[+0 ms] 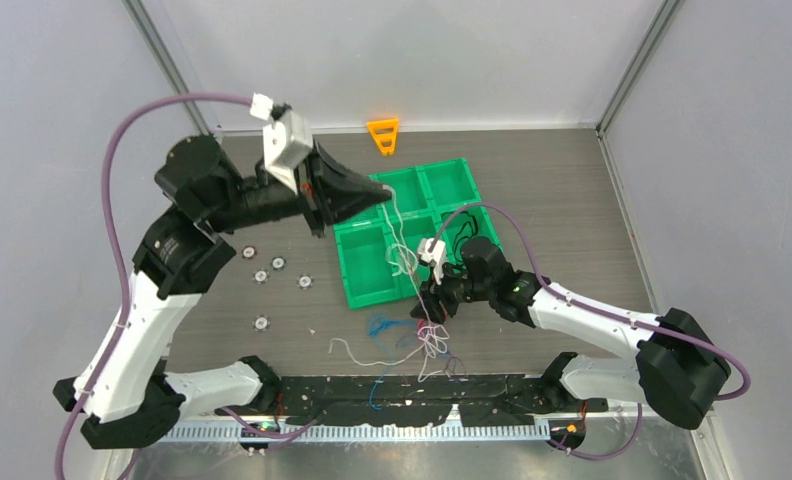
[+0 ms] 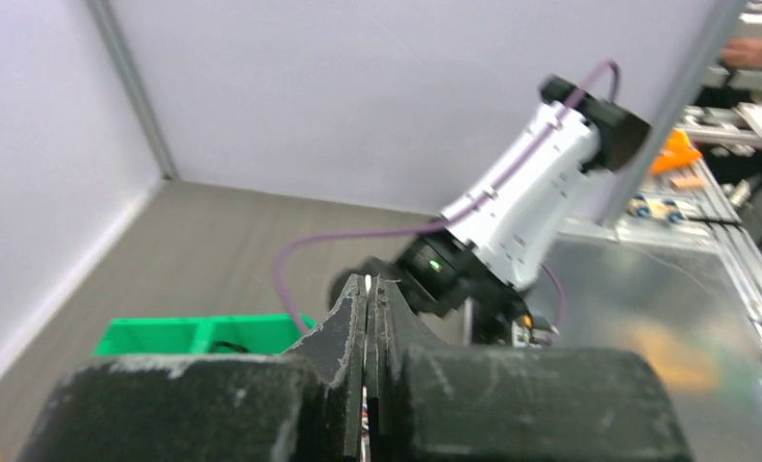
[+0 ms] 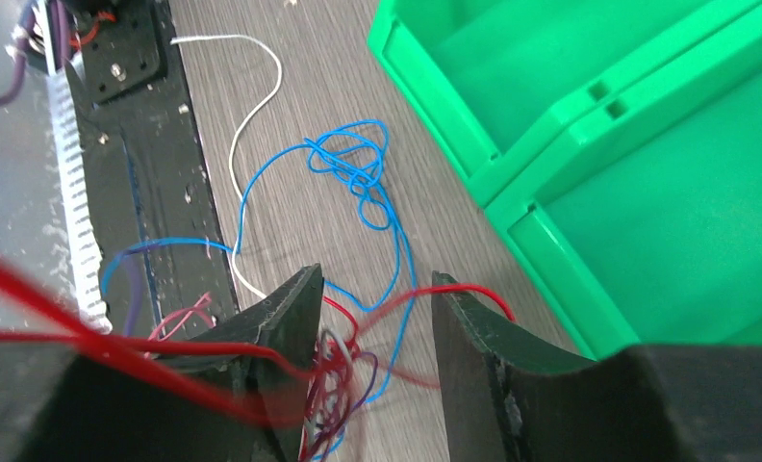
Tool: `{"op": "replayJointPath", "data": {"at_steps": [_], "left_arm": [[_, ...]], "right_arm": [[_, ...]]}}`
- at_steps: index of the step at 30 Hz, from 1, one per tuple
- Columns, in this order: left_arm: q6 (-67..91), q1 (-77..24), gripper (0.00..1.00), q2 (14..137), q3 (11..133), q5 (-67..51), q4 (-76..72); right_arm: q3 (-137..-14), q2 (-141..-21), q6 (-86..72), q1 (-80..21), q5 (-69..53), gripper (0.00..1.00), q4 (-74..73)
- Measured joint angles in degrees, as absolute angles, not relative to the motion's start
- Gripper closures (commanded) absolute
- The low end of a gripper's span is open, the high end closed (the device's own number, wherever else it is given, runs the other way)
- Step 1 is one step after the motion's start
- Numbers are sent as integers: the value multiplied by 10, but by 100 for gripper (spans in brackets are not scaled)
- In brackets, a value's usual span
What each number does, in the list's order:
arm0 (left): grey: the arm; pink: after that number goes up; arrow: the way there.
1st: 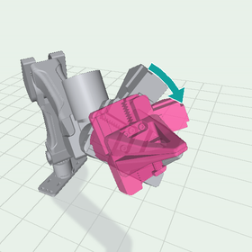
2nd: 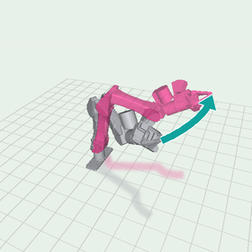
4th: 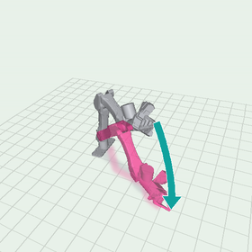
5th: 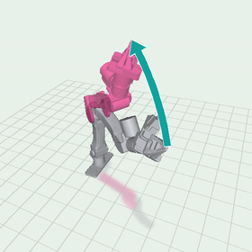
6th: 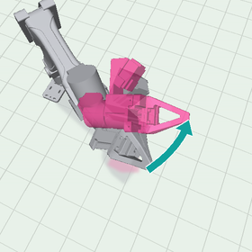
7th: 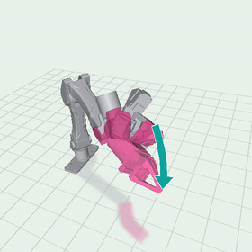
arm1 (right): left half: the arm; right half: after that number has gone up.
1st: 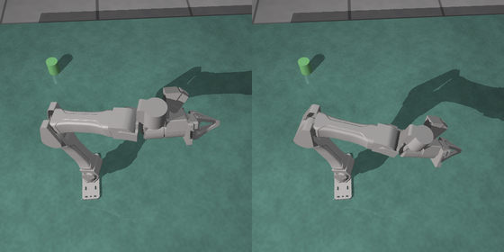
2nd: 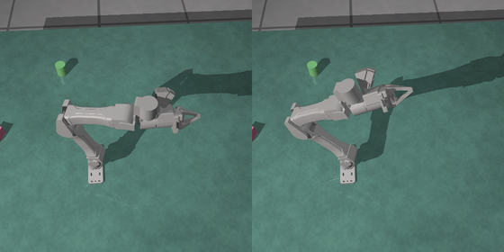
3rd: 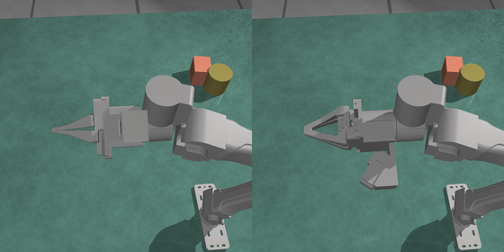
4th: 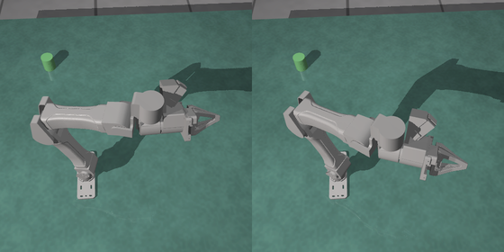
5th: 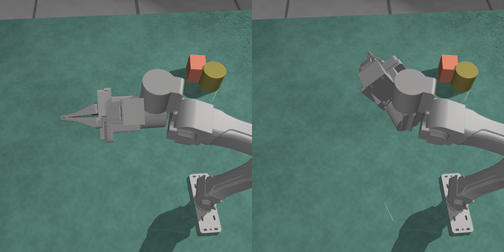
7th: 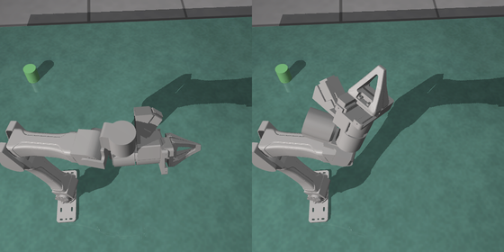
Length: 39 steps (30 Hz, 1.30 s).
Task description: Untangle the cables
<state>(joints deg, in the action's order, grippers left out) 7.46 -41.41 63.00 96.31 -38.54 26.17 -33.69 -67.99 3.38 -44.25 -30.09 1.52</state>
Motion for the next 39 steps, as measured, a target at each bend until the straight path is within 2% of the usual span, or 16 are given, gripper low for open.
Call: {"op": "replayJointPath", "data": {"at_steps": [7, 12, 16, 20, 23, 26, 29, 30, 31, 32, 33, 34, 36, 39], "left_arm": [[86, -387, 100, 706, 1130, -368, 300], [81, -371, 100, 712, 1186, -331, 316], [71, -359, 100, 715, 1224, -305, 326], [58, -347, 100, 716, 1273, -269, 290], [47, -341, 100, 700, 1289, -244, 266], [38, -335, 100, 683, 1289, -227, 257], [31, -332, 100, 664, 1284, -218, 244], [29, -332, 100, 659, 1280, -218, 242], [27, -332, 100, 656, 1276, -218, 240], [27, -332, 100, 653, 1268, -219, 238], [26, -332, 100, 649, 1256, -221, 237], [26, -332, 100, 646, 1245, -222, 238], [25, -331, 100, 636, 1203, -226, 238], [25, -331, 100, 618, 1124, -232, 242]], "right_arm": [[-353, -683, 76, -441, -295, 52, 3], [-440, -732, 167, -441, -264, 57, -63], [-433, -744, 252, -437, -240, 60, -114], [-350, -736, 337, -421, -205, 70, -194], [-315, -708, 385, -408, -192, 85, -230], [-303, -688, 419, -393, -186, 89, -250], [-303, -688, 442, -380, -192, 76, -258], [-304, -688, 449, -377, -192, 66, -264], [-307, -688, 452, -374, -190, 61, -272], [-312, -687, 456, -370, -192, 47, -286], [-319, -687, 459, -365, -193, 41, -300], [-326, -684, 457, -362, -196, 29, -314], [-352, -670, 454, -357, -210, 20, -349], [-409, -629, 441, -354, -244, 15, -389]]}}
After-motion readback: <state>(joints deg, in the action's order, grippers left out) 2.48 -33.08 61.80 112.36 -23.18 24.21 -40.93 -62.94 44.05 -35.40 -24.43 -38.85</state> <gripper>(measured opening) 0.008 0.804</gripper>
